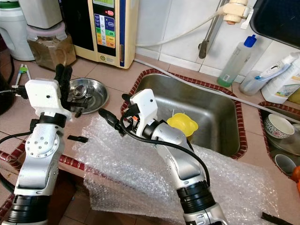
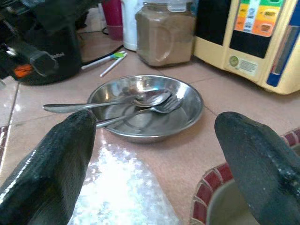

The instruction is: Kitchen organization

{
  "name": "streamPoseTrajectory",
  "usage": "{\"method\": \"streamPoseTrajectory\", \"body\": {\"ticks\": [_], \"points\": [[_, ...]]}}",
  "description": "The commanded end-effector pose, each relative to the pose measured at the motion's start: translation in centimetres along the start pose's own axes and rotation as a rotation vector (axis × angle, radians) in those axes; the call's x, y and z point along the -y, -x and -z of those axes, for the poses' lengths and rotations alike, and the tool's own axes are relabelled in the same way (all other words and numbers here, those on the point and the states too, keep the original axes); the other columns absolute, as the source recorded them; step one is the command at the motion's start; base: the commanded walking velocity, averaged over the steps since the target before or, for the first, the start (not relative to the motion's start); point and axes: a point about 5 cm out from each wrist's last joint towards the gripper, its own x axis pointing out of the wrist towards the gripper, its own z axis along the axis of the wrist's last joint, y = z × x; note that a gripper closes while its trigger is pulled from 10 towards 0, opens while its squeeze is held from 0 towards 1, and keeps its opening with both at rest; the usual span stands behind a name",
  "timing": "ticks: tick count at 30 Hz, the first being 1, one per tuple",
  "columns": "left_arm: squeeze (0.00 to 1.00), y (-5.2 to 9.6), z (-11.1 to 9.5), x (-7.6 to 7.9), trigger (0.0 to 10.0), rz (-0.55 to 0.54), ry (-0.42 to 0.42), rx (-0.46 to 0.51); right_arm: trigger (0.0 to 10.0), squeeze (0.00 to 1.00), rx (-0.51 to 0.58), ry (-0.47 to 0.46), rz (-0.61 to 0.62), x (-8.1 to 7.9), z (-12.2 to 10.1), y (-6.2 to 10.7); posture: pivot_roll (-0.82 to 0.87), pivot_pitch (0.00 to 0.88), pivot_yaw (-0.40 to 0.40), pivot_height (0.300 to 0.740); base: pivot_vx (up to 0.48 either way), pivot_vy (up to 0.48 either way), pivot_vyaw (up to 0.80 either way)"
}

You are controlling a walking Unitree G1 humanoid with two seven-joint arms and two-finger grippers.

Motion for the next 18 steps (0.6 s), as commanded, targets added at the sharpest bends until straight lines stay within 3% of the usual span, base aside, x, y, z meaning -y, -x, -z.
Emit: {"method": "streamPoseTrajectory", "body": {"ticks": [1, 2, 3, 7, 8, 10, 11, 13, 15, 18], "points": [[0.00, -0.1, 0.1, 0.0, 0.0, -0.007, 0.056, -0.023, 10.0, 0.00, 0.008, 0.019, 0.028, 0.6, -0.4, 0.1, 0.12, 0.084, -0.120, 0.740, 0.000, 0.000, 0.00], [0.00, -0.1, 0.1, 0.0, 0.0, -0.007, 0.056, -0.023, 10.0, 0.00, 0.008, 0.019, 0.028, 0.6, -0.4, 0.1, 0.12, 0.084, -0.120, 0.740, 0.000, 0.000, 0.00], [0.00, -0.2, 0.5, 0.1, 0.0, 0.001, 0.152, -0.055, 10.0, 0.00, 0.006, 0.023, 0.040, 0.7, -0.3, 0.1, 0.12, 0.084, -0.121, 0.740, 0.000, 0.000, 0.00], [0.00, -0.5, 0.2, 1.2, 0.0, 0.064, 0.286, -0.064, 10.0, 0.00, 0.028, 0.033, 0.095, 1.3, -0.5, -0.1, 0.12, 0.084, -0.122, 0.740, 0.000, 0.000, 0.00], [0.00, -0.6, 0.0, 1.8, 0.0, 0.100, 0.384, -0.075, 10.0, 0.00, 0.059, 0.025, 0.141, 1.9, -1.0, -0.1, 0.12, 0.084, -0.122, 0.740, 0.000, 0.000, 0.00], [0.00, -0.6, -0.1, 2.2, 0.0, 0.121, 0.469, -0.087, 10.0, 0.00, 0.073, 0.008, 0.178, 2.5, -1.3, -0.1, 0.12, 0.083, -0.122, 0.740, 0.000, 0.000, 0.00], [0.00, -0.5, 0.0, 2.6, 0.0, 0.137, 0.584, -0.115, 10.0, 0.00, 0.074, 0.010, 0.205, 3.0, -1.4, 0.0, 0.12, 0.083, -0.122, 0.740, 0.000, 0.000, 0.00], [0.00, -0.4, 0.1, 2.9, 0.0, 0.150, 0.695, -0.143, 10.0, 0.00, 0.073, 0.010, 0.228, 3.3, -1.3, 0.2, 0.12, 0.083, -0.120, 0.740, 0.000, 0.000, 0.00], [0.00, -0.3, 0.2, 3.1, 0.0, 0.167, 0.734, -0.163, 10.0, 0.00, 0.072, 0.011, 0.236, 3.4, -1.2, 0.3, 0.12, 0.084, -0.120, 0.740, 0.000, 0.000, 0.00], [0.00, -0.2, 0.3, 2.9, 0.0, 0.176, 0.669, -0.163, 10.0, 0.00, 0.069, 0.013, 0.244, 3.4, -1.0, 0.2, 0.12, 0.086, -0.120, 0.740, 0.000, 0.000, 0.00]]}}
